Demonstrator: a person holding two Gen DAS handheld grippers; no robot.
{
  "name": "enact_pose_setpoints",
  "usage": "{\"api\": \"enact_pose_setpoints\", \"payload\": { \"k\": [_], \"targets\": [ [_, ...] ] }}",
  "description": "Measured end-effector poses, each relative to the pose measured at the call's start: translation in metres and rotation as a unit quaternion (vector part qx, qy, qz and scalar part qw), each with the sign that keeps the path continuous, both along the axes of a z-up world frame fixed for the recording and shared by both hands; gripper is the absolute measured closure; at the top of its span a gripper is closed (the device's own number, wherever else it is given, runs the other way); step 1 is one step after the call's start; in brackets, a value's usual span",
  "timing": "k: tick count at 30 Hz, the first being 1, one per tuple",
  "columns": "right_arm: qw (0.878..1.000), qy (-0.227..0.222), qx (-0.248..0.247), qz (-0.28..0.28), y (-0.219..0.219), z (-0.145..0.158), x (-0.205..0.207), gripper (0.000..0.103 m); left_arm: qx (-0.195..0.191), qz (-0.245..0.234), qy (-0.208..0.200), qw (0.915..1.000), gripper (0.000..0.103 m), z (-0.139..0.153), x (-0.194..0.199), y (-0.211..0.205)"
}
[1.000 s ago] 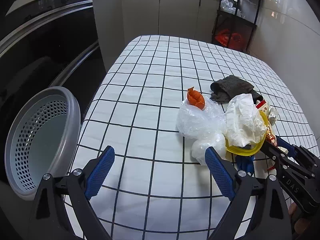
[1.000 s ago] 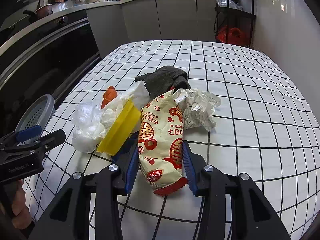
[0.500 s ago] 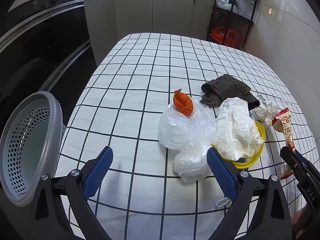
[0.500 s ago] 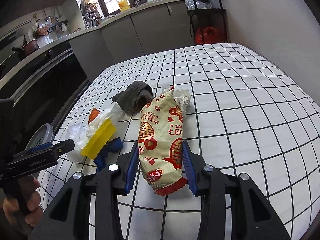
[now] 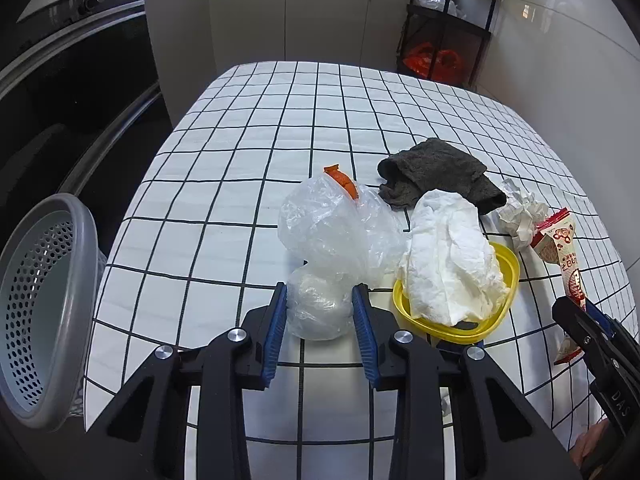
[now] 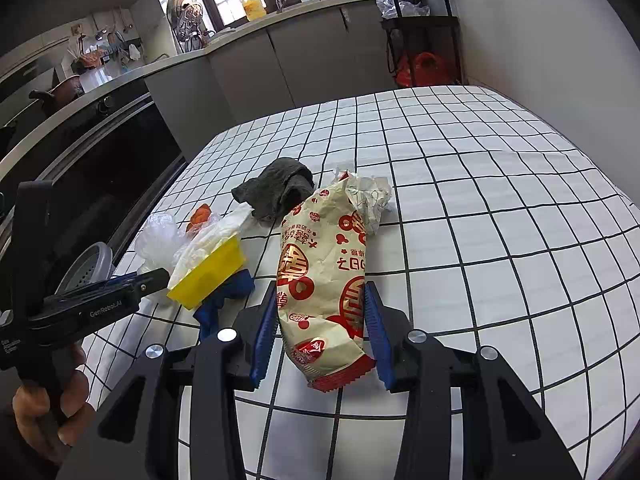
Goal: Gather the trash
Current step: 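Grasp the printed snack wrapper with the right tool while the left tool grasps the white plastic bag, then carry the wrapper with the right tool while the left tool carries the bag over the basket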
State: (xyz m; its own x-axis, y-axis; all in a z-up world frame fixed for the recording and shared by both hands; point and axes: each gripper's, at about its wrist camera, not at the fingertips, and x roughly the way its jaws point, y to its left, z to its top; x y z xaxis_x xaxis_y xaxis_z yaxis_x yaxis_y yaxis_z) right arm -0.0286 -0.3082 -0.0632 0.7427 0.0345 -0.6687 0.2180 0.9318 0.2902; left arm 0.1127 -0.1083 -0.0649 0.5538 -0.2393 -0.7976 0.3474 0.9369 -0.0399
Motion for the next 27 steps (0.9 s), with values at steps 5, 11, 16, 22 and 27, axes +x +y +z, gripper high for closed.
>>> {"api": "enact_pose_setpoints", "payload": {
  "k": [5, 11, 16, 22, 27],
  "targets": [
    [1.000, -0.002, -0.004, 0.000, 0.003, 0.005, -0.005, 0.063, 0.001, 0.005, -0.021, 0.9998, 0.073, 0.019, -0.009, 0.011],
    [1.000, -0.013, -0.006, -0.002, 0.007, 0.018, -0.015, 0.063, -0.011, 0.011, -0.048, 0.9987, 0.073, 0.051, -0.023, 0.028],
    [1.000, -0.018, -0.007, -0.002, 0.014, 0.026, -0.023, 0.063, -0.025, 0.011, -0.073, 0.9970, 0.073, 0.077, -0.036, 0.041],
    [1.000, -0.023, -0.013, 0.002, 0.026, 0.036, -0.032, 0.063, -0.039, 0.012, -0.085, 0.9956, 0.073, 0.096, -0.042, 0.053],
    [0.999, -0.027, -0.016, 0.004, 0.031, 0.042, -0.037, 0.063, -0.046, 0.004, -0.103, 0.9936, 0.073, 0.112, -0.053, 0.057]
  ]
}}
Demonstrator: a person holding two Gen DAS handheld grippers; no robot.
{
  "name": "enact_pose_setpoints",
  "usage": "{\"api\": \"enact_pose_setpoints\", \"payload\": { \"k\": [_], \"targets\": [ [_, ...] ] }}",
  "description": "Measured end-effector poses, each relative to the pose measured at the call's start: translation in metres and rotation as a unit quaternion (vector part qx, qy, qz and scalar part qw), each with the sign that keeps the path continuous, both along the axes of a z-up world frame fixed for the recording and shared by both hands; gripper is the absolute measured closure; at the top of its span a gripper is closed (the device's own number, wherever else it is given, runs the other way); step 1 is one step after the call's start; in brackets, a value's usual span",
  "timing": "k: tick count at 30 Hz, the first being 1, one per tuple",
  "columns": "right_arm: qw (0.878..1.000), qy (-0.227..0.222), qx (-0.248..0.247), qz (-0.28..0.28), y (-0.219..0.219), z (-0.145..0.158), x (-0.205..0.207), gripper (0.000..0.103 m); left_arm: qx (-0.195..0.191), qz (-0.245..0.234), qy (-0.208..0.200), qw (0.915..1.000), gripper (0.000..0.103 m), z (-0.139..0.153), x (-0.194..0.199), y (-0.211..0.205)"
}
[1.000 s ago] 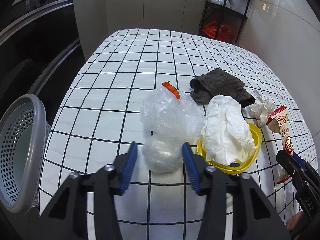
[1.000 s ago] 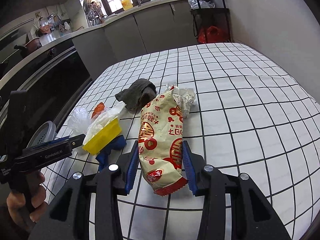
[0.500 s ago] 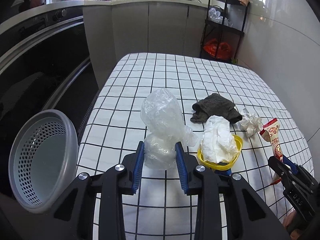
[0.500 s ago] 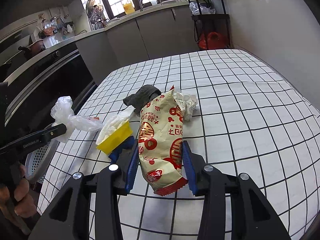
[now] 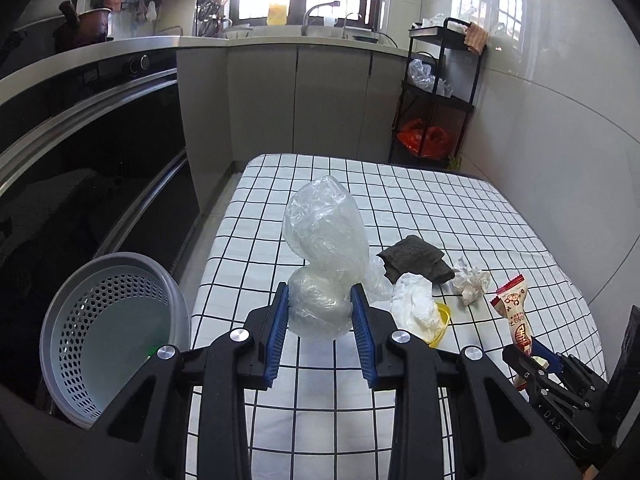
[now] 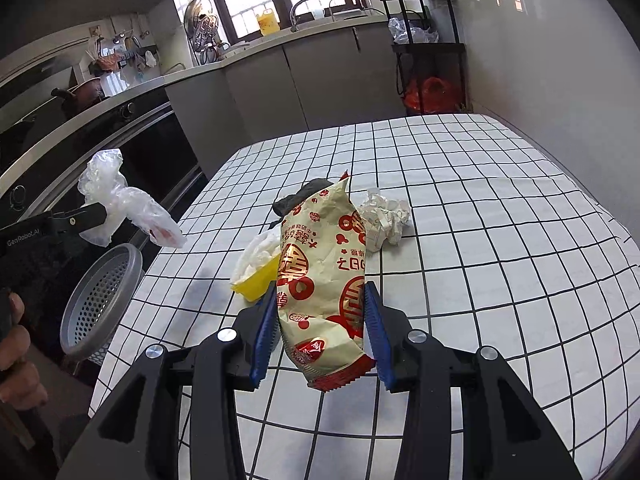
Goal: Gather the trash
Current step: 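Carry the wrapper with the right tool while the left tool carries the bag over the basket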
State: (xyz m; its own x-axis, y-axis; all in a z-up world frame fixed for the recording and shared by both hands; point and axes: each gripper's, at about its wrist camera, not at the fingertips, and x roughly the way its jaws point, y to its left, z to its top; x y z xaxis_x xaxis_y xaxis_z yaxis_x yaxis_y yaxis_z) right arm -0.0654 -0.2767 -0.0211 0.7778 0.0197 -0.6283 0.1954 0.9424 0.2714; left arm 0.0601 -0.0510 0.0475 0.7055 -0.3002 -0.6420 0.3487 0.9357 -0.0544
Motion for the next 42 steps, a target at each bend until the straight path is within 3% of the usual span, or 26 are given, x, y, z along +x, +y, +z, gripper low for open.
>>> {"api": "enact_pose_setpoints", "payload": {
  "k": [3, 6, 8, 10, 13, 15, 19, 22, 28, 30, 32, 34, 42],
  "targets": [
    [1.000, -0.005, 0.001, 0.003, 0.003, 0.002, -0.002, 0.063, -0.010, -0.018, -0.013, 0.9997, 0.073, 0.008, -0.015, 0.001],
    [1.000, -0.003, 0.001, 0.005, 0.005, 0.004, -0.003, 0.063, 0.006, -0.028, -0.040, 0.9988, 0.073, 0.014, -0.028, -0.004],
    [1.000, -0.003, 0.000, 0.006, 0.006, 0.005, -0.003, 0.063, 0.014, -0.025, -0.028, 0.9992, 0.073, 0.010, -0.025, -0.005],
    [1.000, -0.006, -0.003, 0.007, 0.008, 0.008, -0.005, 0.063, -0.002, -0.030, -0.011, 0.9995, 0.073, 0.007, -0.023, -0.001],
    [1.000, -0.006, -0.003, 0.005, 0.008, 0.009, -0.007, 0.063, 0.008, -0.028, -0.024, 0.9993, 0.073, 0.006, -0.025, 0.000],
    [1.000, -0.005, 0.001, 0.005, 0.008, 0.008, -0.008, 0.063, 0.004, -0.024, -0.004, 0.9997, 0.073, 0.003, -0.021, 0.004],
    [1.000, -0.004, -0.001, 0.006, 0.010, 0.007, -0.008, 0.063, 0.007, -0.048, -0.052, 0.9974, 0.073, 0.016, -0.043, 0.002],
    [1.000, -0.005, 0.001, 0.010, 0.012, 0.009, -0.008, 0.063, 0.009, -0.037, -0.021, 0.9990, 0.073, 0.008, -0.031, 0.006],
    [1.000, -0.008, -0.001, 0.017, 0.015, 0.013, -0.009, 0.063, 0.005, -0.025, -0.010, 0.9996, 0.073, 0.003, -0.032, 0.019],
    [1.000, -0.010, -0.005, 0.020, 0.019, 0.014, -0.009, 0.063, -0.001, -0.028, -0.022, 0.9994, 0.073, 0.007, -0.037, 0.026],
    [1.000, -0.006, -0.005, 0.022, 0.023, 0.014, -0.007, 0.063, 0.022, -0.017, -0.034, 0.9990, 0.073, 0.006, -0.037, 0.028],
    [1.000, -0.008, -0.003, 0.028, 0.027, 0.016, -0.007, 0.063, 0.008, -0.013, -0.007, 0.9999, 0.073, 0.001, -0.029, 0.038],
    [0.998, -0.010, -0.019, 0.064, 0.062, 0.028, 0.003, 0.063, -0.012, 0.017, -0.022, 0.9995, 0.073, 0.013, -0.033, 0.084]
  ]
}}
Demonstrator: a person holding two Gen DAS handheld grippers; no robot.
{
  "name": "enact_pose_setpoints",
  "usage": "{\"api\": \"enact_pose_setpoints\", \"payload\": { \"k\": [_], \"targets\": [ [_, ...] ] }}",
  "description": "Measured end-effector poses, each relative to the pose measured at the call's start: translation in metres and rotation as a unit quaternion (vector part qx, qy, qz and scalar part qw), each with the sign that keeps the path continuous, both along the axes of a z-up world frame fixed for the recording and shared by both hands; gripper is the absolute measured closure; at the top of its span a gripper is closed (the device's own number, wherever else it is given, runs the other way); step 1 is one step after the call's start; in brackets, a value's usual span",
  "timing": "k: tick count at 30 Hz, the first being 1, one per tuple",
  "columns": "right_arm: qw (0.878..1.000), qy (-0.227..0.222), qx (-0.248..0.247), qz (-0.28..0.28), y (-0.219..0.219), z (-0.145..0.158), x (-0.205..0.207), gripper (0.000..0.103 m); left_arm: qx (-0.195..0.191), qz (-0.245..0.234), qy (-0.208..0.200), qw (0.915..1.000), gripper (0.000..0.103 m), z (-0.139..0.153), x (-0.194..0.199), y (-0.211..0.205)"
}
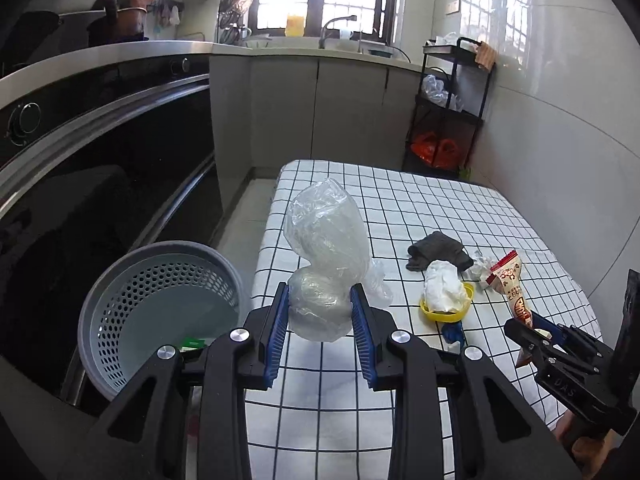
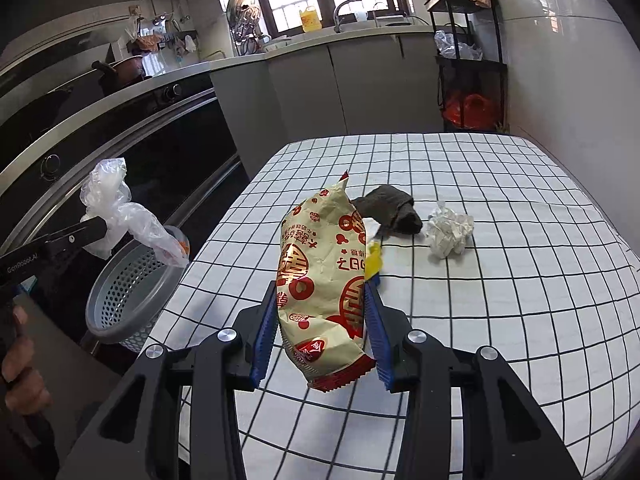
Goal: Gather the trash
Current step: 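Carry the wrapper with the right tool while the left tool carries the bag over the basket, then open both tools to drop the snack wrapper and white bag into the basket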
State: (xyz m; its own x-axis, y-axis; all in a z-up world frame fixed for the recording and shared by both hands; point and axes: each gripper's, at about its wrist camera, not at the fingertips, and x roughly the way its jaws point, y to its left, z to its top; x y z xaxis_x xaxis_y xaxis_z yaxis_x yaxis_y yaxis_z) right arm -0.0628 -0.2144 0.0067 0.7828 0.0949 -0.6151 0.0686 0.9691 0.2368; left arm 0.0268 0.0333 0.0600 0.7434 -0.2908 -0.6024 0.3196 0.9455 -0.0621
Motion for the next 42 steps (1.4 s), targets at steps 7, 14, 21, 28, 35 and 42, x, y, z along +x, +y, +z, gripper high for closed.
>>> {"api": "enact_pose_setpoints", "payload": {
  "k": [7, 14, 21, 28, 35, 42],
  "targets": [
    [0.998, -0.004, -0.006, 0.059, 0.054, 0.014, 0.022, 0.063, -0.002, 0.041, -0.003, 0.9992, 0.073, 0.001, 0.007, 0.049],
    [0.993, 0.010, -0.011, 0.121, 0.118, 0.016, 0.056, 0.063, 0.000, 0.089, 0.000, 0.9961, 0.073, -0.011, 0.020, 0.104],
    [0.983, 0.032, -0.034, 0.180, 0.179, 0.008, 0.099, 0.063, -0.004, 0.134, 0.033, 0.9905, 0.073, -0.038, 0.046, 0.155],
    [0.968, 0.059, -0.047, 0.239, 0.230, -0.008, 0.142, 0.063, 0.003, 0.159, 0.055, 0.9858, 0.072, -0.062, 0.064, 0.180],
    [0.959, 0.089, -0.056, 0.264, 0.256, -0.034, 0.167, 0.063, 0.017, 0.176, 0.085, 0.9806, 0.071, -0.090, 0.076, 0.188],
    [0.956, 0.102, -0.058, 0.270, 0.262, -0.046, 0.177, 0.063, 0.028, 0.187, 0.098, 0.9771, 0.071, -0.105, 0.084, 0.186]
  ]
}}
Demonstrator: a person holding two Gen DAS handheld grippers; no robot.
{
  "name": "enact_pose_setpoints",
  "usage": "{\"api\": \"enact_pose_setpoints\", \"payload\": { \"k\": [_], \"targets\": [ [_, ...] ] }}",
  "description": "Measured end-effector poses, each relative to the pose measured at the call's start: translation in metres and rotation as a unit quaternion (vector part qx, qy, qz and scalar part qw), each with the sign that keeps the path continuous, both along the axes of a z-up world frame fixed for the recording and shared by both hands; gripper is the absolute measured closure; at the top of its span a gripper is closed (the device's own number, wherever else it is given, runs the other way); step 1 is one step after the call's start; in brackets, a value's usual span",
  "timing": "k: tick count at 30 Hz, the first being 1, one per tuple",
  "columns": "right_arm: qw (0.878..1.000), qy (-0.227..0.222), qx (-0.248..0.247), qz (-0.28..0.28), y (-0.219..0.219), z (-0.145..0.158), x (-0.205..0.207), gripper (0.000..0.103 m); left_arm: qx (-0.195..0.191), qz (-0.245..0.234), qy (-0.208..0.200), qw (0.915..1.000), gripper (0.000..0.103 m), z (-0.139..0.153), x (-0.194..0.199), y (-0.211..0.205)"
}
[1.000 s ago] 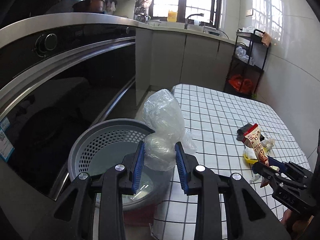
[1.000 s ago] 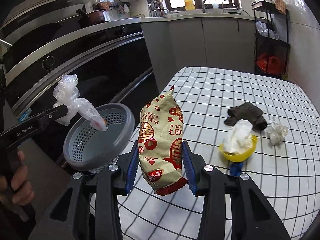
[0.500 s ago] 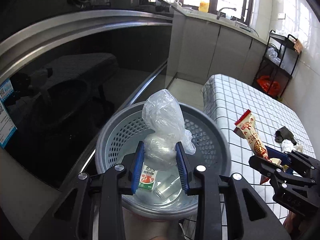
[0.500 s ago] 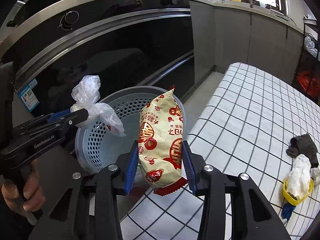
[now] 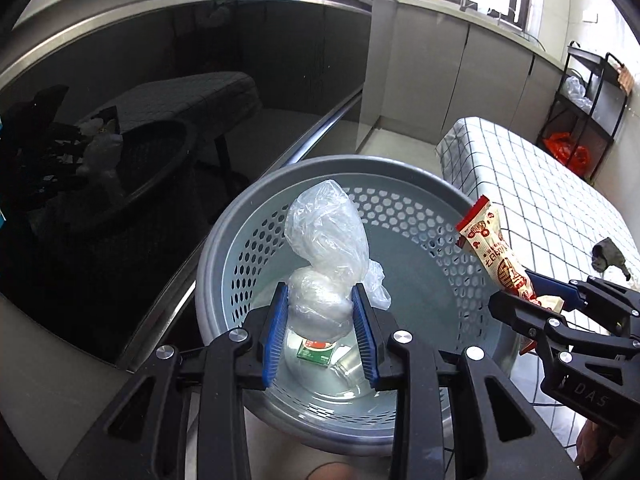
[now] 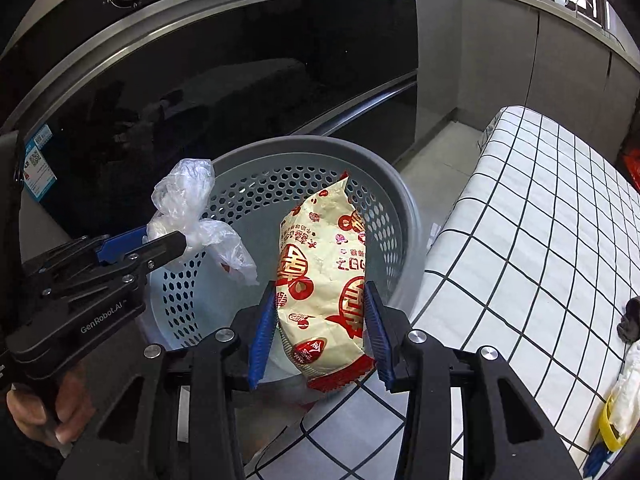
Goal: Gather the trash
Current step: 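Open both tools to drop the snack wrapper and white bag into the basket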
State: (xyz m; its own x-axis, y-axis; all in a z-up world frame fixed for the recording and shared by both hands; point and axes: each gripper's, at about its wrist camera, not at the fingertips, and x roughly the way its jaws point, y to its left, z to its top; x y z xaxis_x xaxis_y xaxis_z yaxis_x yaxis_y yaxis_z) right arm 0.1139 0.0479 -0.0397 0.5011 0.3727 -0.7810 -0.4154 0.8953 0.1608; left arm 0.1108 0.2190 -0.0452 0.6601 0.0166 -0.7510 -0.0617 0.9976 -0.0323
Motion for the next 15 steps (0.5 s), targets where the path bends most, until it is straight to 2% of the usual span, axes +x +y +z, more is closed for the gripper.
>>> {"api": "enact_pose_setpoints", "payload": {
  "k": [10, 11, 12, 13, 14, 15],
  "targets": [
    [1.000, -0.004, 0.001, 0.005, 0.002, -0.002, 0.003, 0.060, -0.003, 0.014, 0.004, 0.9999, 0.069, -0.006, 0.001, 0.004],
    [1.000, -0.005, 0.001, 0.003, 0.002, -0.002, 0.002, 0.056, -0.004, 0.017, 0.004, 0.9998, 0.066, -0.006, 0.001, 0.006],
    [1.000, -0.006, 0.002, 0.001, 0.001, -0.001, 0.001, 0.041, -0.004, 0.019, 0.003, 0.9998, 0.063, -0.005, 0.000, 0.008],
    [1.000, -0.010, 0.004, -0.002, -0.001, 0.000, 0.000, 0.034, -0.003, 0.022, 0.002, 0.9997, 0.054, -0.004, -0.002, 0.009],
    [1.000, -0.014, 0.009, -0.005, -0.002, 0.003, -0.002, 0.028, -0.003, 0.026, 0.000, 0.9997, 0.046, -0.003, -0.004, 0.010],
    [1.000, -0.016, 0.012, -0.005, -0.004, 0.004, -0.003, 0.028, -0.003, 0.028, -0.002, 0.9996, 0.045, -0.003, -0.006, 0.012]
  ]
}}
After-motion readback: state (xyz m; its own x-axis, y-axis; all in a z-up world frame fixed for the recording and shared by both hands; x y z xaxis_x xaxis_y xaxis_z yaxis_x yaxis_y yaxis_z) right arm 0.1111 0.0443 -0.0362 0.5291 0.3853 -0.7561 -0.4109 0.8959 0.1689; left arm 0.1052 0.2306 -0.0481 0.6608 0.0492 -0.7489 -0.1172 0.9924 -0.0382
